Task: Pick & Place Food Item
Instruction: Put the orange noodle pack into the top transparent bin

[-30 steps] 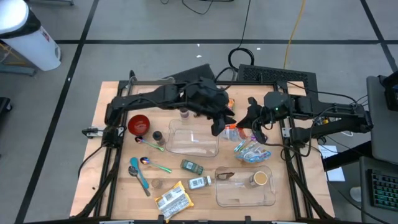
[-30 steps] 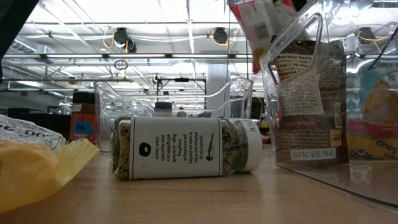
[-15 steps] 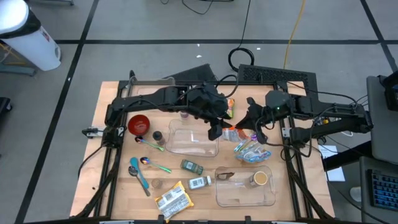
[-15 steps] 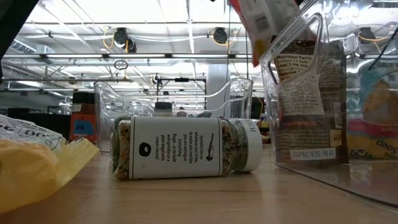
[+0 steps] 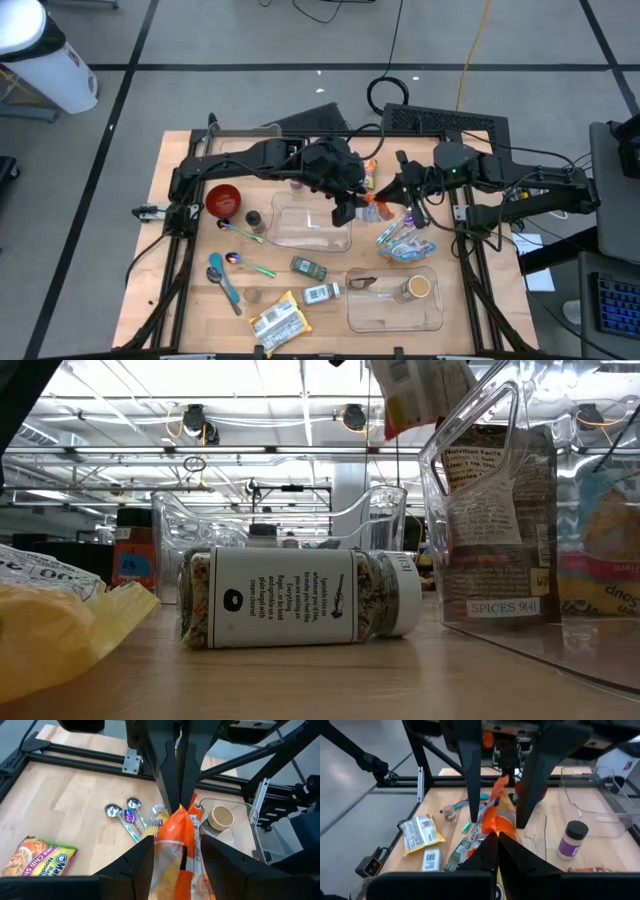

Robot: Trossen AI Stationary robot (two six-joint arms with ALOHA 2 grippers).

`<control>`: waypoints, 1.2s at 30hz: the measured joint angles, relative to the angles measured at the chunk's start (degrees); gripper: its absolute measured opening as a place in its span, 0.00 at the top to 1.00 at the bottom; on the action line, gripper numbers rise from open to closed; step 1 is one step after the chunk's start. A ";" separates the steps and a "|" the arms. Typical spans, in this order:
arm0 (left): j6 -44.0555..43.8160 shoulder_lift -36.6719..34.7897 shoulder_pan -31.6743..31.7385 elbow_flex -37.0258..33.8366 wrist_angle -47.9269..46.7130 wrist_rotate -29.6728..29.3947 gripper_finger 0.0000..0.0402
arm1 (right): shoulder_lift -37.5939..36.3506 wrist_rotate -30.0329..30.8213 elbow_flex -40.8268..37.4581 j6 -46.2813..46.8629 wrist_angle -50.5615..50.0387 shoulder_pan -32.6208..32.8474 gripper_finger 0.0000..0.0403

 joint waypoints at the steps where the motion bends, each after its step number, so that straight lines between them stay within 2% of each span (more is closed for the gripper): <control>1: -0.02 -0.02 0.00 0.00 -0.23 0.03 0.58 | 0.00 0.08 0.00 0.00 0.09 0.00 1.00; 9: -0.80 -0.02 0.00 0.00 -0.84 0.09 0.60 | 0.00 1.42 0.00 0.04 -0.38 0.00 1.00; 25: -1.60 -0.02 0.00 -0.02 -0.63 1.38 0.98 | 0.00 1.30 0.00 1.53 -1.61 0.00 1.00; 32: -2.90 -0.02 0.00 -0.07 0.47 2.71 0.99 | 0.00 1.10 0.00 3.06 -1.66 0.00 0.99; 36: -4.78 -0.02 0.13 -0.07 1.16 2.89 0.99 | 0.00 2.38 0.00 4.40 -1.68 0.00 0.94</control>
